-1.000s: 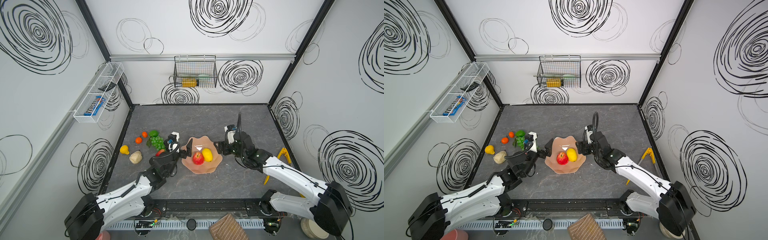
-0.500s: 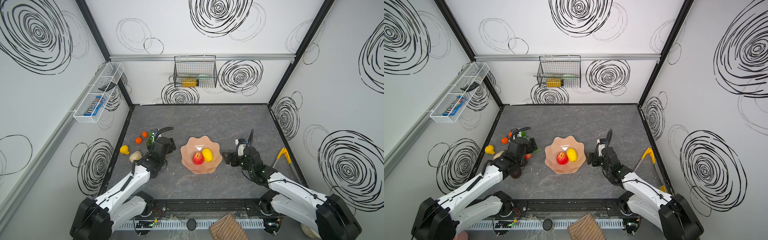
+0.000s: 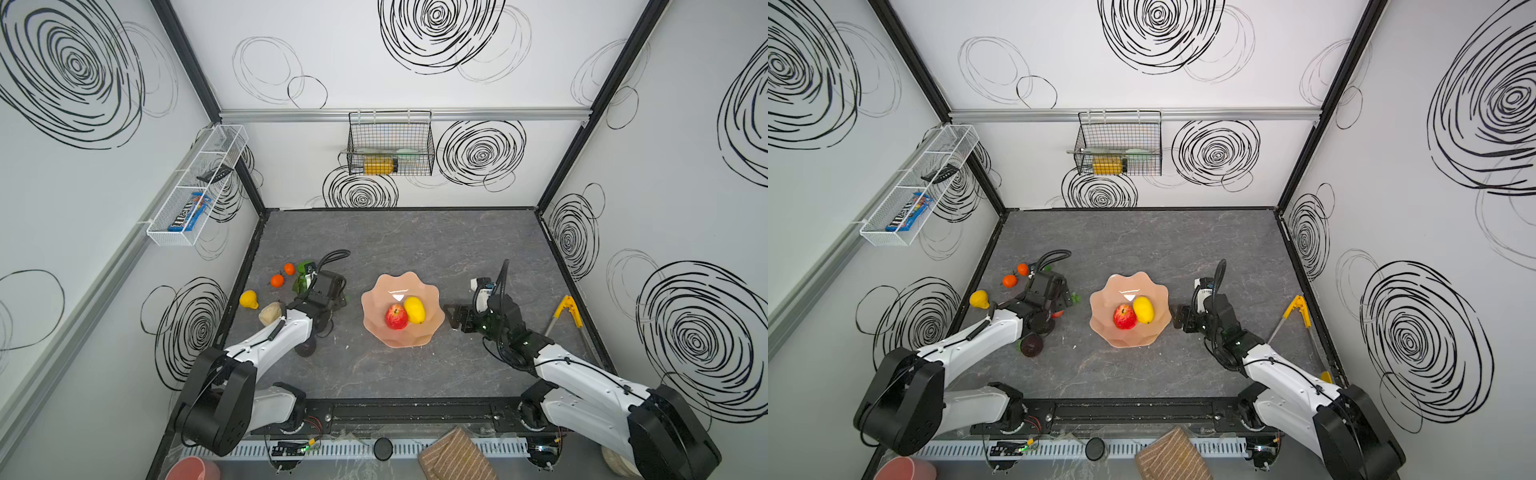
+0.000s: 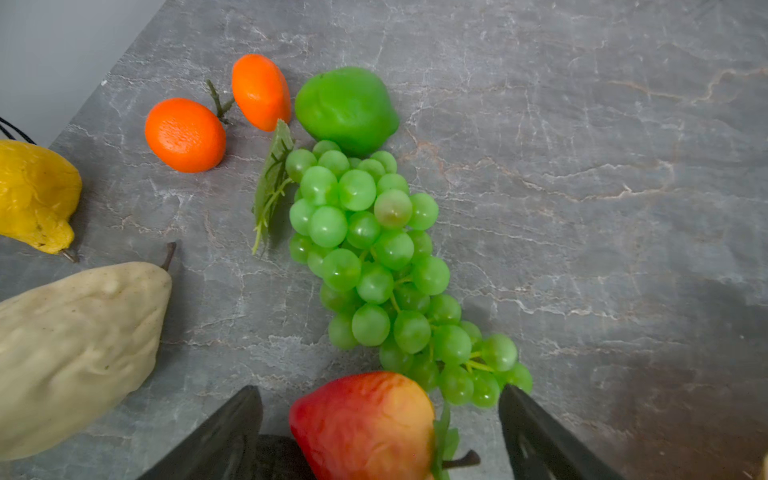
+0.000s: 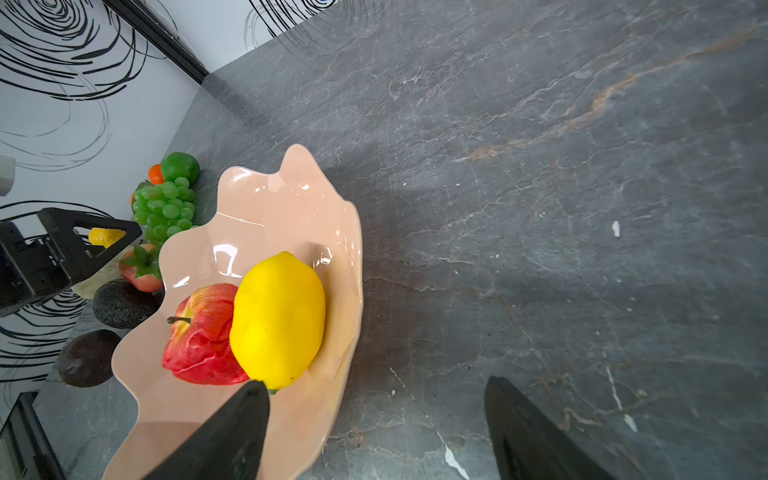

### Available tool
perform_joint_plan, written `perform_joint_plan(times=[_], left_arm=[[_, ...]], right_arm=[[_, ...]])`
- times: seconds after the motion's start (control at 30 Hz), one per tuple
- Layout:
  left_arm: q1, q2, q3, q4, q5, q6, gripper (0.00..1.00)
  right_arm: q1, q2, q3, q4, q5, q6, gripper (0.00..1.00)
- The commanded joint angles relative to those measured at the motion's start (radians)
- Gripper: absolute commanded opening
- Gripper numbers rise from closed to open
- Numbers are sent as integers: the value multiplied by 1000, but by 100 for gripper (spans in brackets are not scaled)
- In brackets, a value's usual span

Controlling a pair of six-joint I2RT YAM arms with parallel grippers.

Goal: Place and organize the fake fruits in the fruit bowl

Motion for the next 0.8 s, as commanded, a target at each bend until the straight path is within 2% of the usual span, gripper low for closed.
perform_joint_plan(times=[0.0, 0.13, 0.3, 0.5, 0.77], left_arm=[[7, 16, 31, 12, 3, -5, 93], [4, -55, -2, -15, -70, -62, 100], [-1, -221, -76, -83, -131, -161, 97], [50, -351, -146, -140, -72, -228, 92], [97, -313, -193, -105, 39, -237, 81]], right_arm=[[-5, -8, -2, 20, -5, 8, 86], [-5, 3, -1, 25, -12, 10, 86], [-7, 10, 0, 26, -15, 9, 86], [-7, 18, 0, 32, -20, 12, 86], [-7, 23, 2, 33, -19, 16, 86]])
